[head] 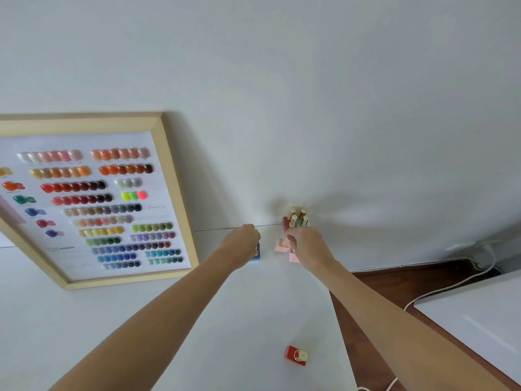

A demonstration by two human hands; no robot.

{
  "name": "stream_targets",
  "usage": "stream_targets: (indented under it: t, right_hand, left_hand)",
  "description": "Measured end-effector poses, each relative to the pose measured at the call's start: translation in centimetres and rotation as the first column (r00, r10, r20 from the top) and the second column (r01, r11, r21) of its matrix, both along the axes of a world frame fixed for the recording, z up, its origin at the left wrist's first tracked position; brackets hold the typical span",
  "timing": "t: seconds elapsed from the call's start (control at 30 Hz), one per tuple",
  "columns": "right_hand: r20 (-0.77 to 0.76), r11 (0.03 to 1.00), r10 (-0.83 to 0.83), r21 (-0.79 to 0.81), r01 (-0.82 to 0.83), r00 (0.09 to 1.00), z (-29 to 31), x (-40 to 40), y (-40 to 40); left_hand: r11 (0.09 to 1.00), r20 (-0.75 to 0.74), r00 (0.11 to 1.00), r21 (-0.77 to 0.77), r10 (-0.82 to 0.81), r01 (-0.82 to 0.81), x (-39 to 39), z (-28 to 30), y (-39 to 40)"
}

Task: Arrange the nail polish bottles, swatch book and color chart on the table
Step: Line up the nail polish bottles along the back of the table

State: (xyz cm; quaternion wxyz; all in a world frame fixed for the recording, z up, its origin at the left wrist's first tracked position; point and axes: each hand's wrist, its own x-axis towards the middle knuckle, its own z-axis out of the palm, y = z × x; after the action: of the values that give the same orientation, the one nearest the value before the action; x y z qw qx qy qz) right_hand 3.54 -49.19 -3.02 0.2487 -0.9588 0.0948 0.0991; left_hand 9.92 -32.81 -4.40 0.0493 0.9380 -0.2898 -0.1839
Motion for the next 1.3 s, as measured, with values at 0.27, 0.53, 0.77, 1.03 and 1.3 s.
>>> stream_targets:
  t: [0.27, 0.53, 0.77, 1.03, 1.3]
  right_hand:
    - [0.054, 0.993, 0.079, -0.093, -0.074, 0.995, -1.2, 0.9, -0.4]
    - [0.158, 0.999, 0.029, 0.028, -0.034, 0.987, -1.8, 0.0, -0.9]
    - [0.278, 0.996, -0.019, 0.091, -0.006, 0.960, -3.7, -2.0, -0.1]
    - [0.421, 0.965, -0.167, 0.254, 0.061, 0.891, -5.6, -1.0, 1.8]
    - [0.246, 0.817, -0.513, 0.435, 0.380, 0.822, -8.1, -0.7, 2.3]
  left_hand:
    - [1.000, 0.020, 1.000, -0.014, -0.003, 0.003, 0.4, 0.0, -0.4]
    - [0.991, -0.047, 0.998, -0.124, 0.036, -0.041, -0.2, 0.4, 0.3]
    - [0.953, -0.055, 0.986, -0.253, 0.157, -0.166, -1.6, -1.3, 1.3]
    - [0.802, -0.305, 0.850, -0.302, 0.430, -0.515, -2.1, -4.4, 1.3]
    - [0.667, -0.384, 0.768, -0.386, 0.512, -0.638, -1.9, -6.0, -0.5]
